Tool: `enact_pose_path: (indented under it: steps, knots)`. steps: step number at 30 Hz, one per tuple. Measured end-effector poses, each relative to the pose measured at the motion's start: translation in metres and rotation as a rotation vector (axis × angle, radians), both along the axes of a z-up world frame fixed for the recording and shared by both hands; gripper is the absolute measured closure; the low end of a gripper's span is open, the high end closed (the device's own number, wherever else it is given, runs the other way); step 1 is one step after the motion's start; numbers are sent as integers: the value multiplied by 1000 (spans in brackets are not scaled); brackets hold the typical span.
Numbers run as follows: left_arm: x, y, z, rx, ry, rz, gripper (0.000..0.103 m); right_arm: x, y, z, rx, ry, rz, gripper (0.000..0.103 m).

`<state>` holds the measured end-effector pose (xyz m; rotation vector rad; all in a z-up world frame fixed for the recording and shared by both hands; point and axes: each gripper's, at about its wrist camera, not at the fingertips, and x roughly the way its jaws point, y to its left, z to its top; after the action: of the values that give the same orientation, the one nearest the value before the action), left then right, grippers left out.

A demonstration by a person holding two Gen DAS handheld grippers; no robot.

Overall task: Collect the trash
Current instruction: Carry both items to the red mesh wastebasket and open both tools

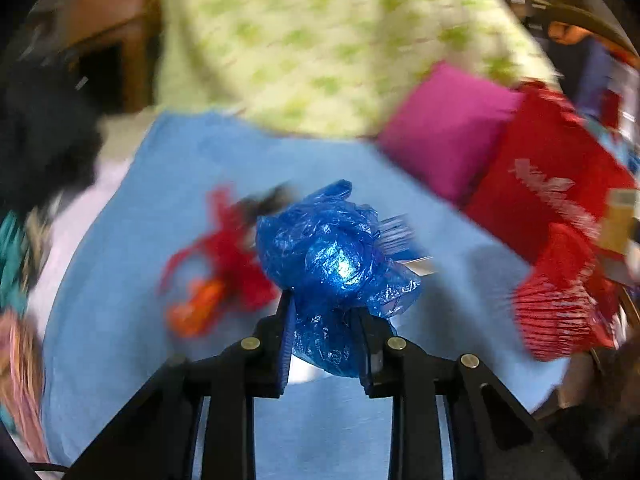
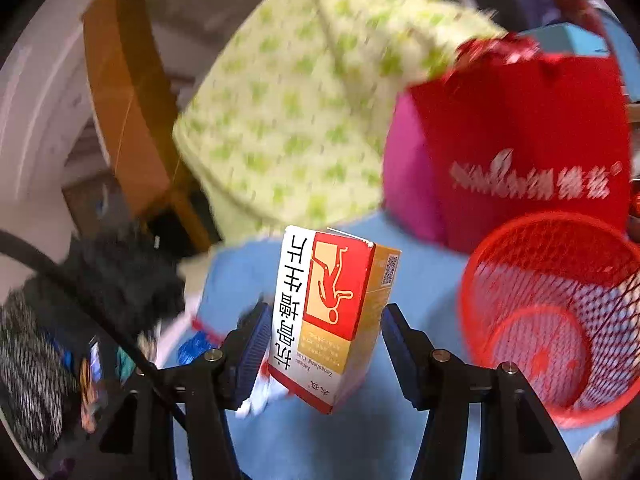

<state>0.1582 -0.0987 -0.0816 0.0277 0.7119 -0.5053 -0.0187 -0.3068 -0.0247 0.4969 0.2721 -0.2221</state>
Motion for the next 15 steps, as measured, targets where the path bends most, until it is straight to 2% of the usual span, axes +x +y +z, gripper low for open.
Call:
enact_pose_path:
  steps: [5, 8, 11, 15]
  knots:
    - [-43, -93, 45, -22, -90, -255, 74, -30, -50, -8, 37, -84, -163, 41]
    - [-59, -149, 56, -31, -87, -385, 74, -46, -83, -30, 76, -66, -255, 41]
    - [-73, -204, 60, -15, -89, -474, 73, -62, -116, -45, 175, -51, -306, 41]
    - [-80, -254, 47, 11, -60, -537, 68, -80, -135, -50, 211, -68, -353, 41]
